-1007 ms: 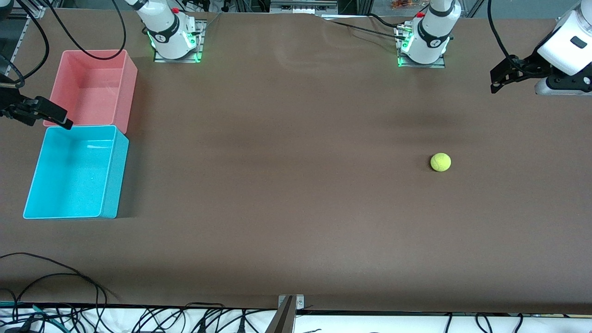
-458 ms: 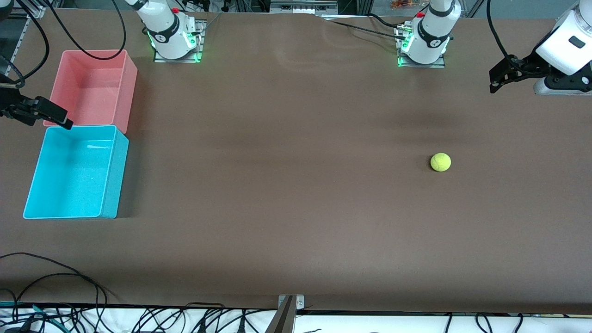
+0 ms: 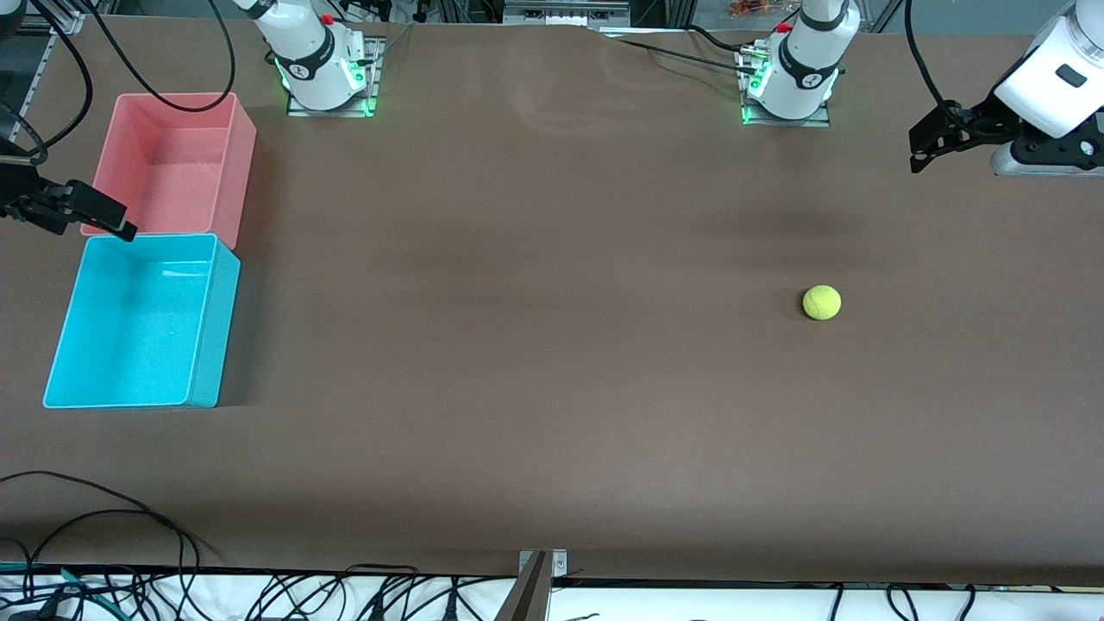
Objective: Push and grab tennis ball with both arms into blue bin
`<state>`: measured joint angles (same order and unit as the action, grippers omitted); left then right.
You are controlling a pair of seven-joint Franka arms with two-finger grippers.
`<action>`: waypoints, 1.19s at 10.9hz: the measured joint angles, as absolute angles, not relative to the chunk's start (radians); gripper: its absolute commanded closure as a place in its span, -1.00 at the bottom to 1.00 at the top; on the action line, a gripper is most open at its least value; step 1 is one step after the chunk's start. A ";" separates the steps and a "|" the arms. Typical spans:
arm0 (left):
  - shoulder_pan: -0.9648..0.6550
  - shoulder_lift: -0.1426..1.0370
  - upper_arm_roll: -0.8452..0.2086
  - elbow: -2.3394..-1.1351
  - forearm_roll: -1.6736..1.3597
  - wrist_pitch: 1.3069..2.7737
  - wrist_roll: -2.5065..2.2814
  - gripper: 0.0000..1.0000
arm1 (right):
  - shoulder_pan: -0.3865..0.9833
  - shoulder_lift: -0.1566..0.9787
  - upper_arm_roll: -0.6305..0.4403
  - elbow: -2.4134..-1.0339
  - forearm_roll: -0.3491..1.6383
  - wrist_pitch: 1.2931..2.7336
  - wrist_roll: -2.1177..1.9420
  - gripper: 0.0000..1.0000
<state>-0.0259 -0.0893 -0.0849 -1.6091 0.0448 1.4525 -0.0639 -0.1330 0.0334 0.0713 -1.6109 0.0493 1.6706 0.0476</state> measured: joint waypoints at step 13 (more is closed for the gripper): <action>-0.028 -0.085 -0.085 -1.606 0.045 1.454 -0.064 -1.00 | -0.133 0.033 0.071 -1.611 0.049 1.658 0.048 -1.00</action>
